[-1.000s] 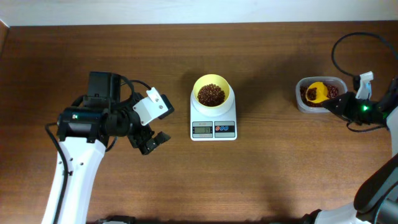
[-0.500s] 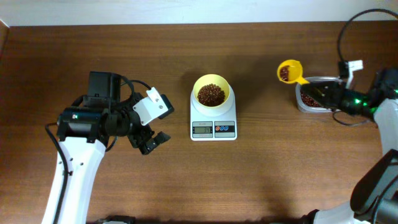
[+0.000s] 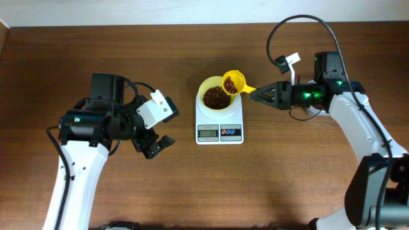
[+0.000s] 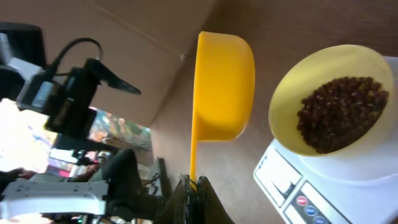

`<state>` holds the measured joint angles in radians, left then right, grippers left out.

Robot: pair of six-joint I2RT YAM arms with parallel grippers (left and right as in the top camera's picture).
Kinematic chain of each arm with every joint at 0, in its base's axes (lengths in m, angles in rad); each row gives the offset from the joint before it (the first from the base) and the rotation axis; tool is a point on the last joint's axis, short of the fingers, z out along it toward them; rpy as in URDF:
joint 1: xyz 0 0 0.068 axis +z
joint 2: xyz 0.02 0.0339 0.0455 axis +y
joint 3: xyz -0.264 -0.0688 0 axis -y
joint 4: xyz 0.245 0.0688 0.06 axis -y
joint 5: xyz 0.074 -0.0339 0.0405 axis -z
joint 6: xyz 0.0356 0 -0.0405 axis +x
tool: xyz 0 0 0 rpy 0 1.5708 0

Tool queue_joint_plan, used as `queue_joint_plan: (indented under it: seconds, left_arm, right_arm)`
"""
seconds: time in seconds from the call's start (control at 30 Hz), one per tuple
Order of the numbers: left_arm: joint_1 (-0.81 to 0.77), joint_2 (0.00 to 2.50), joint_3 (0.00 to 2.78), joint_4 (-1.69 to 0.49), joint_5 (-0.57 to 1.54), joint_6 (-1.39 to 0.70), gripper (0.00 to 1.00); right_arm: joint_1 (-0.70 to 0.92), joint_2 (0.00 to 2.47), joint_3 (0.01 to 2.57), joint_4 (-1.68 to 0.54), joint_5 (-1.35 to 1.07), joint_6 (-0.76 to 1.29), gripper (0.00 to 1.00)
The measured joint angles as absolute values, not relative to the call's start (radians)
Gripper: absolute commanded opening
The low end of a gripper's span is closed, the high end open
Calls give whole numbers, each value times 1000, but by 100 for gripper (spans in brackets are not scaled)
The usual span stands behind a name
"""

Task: Scoop item into bowl and weigh 50g on scale
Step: 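Lift the filled scoop and move it over the yellow bowl, then tilt the scoop with right gripper to pour beans into bowl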

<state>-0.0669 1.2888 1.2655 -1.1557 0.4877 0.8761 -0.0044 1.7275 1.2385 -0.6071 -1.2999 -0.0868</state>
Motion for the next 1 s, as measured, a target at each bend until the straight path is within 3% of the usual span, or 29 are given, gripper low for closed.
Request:
queue_joint_plan:
  seconds: [0.43,1.0]
  left_arm:
    - [-67,1289,1266,-1156,488,876,99]
    - [-67,1289,1266,-1156,488,876,99]
  right_arm:
    - [102,1728,1238,-476,-967,-135,4]
    - [126,1734,1238,-386,-854,-353,4]
